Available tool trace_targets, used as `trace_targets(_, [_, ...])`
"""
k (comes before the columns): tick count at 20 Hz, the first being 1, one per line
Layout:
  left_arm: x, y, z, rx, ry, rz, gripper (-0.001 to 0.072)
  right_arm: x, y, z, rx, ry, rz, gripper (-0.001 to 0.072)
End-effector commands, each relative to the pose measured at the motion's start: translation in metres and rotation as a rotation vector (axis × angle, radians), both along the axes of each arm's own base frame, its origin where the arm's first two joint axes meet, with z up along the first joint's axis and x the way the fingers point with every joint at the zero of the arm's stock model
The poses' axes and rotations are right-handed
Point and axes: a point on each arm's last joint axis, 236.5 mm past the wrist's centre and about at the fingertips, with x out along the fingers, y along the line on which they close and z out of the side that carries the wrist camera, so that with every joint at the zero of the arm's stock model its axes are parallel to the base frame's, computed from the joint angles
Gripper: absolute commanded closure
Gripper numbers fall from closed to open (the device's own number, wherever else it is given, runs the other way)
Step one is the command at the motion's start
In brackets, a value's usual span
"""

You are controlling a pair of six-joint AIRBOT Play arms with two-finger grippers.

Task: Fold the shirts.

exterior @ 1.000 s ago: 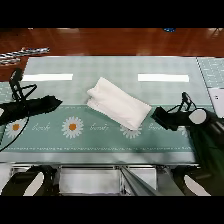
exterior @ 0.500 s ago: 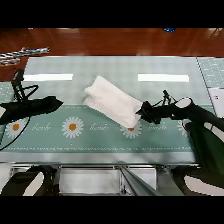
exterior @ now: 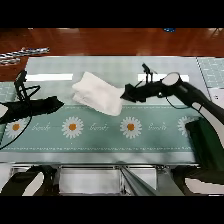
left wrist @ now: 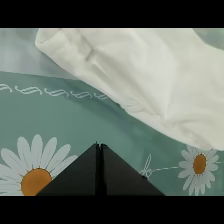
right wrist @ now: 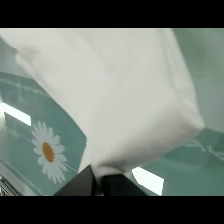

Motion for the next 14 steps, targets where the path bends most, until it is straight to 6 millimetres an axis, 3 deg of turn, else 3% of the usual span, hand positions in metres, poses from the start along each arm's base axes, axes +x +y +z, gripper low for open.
trace_targets(1, [0.0, 0.0, -0.006, 0.0, 0.018, 0.001, 0.0688, 0.035, 0.002, 0.076, -0.059, -0.181, 0.031, 0.0691])
trace_targets(4, [-0.001, 0.0, -0.01, 0.0, 0.03, 0.0, 0.0688, 0.053, -0.026, 0.13, -0.214, -0.298, 0.025, 0.0691])
trace_targets(8, [-0.001, 0.0, -0.01, -0.001, 0.03, 0.0, 0.0688, 0.059, -0.074, 0.198, -0.285, -0.384, -0.019, 0.0691])
trace_targets(11, [-0.001, 0.0, -0.01, -0.001, 0.03, 0.0, 0.0688, 0.06, -0.133, 0.244, -0.296, -0.433, -0.145, 0.0691])
trace_targets(14, [-0.001, 0.0, -0.01, 0.0, 0.03, 0.0, 0.0688, 0.049, -0.203, 0.271, -0.331, -0.441, -0.294, 0.0691])
